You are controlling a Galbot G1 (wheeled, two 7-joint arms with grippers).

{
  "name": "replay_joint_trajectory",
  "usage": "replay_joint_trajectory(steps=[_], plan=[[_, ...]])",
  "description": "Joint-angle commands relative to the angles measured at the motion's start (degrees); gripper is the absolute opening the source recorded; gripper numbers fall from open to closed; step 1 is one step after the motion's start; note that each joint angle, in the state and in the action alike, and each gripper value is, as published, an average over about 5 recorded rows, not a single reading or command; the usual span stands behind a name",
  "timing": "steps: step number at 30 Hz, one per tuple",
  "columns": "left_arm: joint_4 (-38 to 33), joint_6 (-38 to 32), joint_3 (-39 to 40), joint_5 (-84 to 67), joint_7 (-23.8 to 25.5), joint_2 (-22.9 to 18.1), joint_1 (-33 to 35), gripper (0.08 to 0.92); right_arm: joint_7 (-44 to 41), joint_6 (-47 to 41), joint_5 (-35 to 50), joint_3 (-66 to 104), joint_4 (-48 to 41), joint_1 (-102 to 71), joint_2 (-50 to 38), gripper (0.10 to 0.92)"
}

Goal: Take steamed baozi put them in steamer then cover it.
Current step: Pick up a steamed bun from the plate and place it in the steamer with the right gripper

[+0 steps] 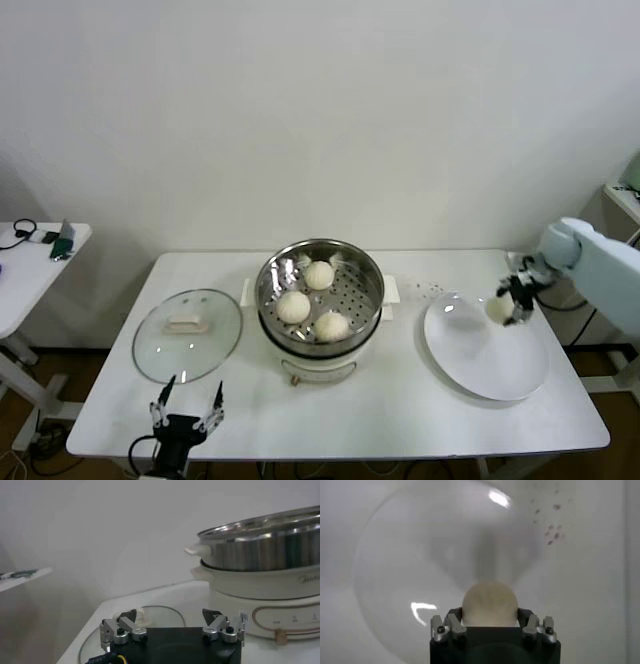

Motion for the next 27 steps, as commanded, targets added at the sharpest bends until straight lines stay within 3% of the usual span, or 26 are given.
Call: replay_joint_trajectory(steps=[1,10,18,27], plan=[[-1.46,0.17,1.57,-0.26,0.12,0.8,0.21,0.823,1.69,-6.14,32.32,-31.84,4.46,31.49,9.4,0.704],[-3.08,0.4,5.02,0.37,0.11,1.53,-0.89,0.823,4.32,-10.3,47.11,-39.91,11.31,38.82,21.52,0.704],[-3.45,0.19,6.58,1.19,0.12,2.82,-1.47,0.823,7.77,-12.02,52.09,-42.89,14.65,37.34,30.09,0.704],[-3.29,0.16,7.13,0.99,0.13,3.54,-1.78,0.823,10.11,-12.71,51.74,-43.97,14.26,32.34,34.73,0.704]])
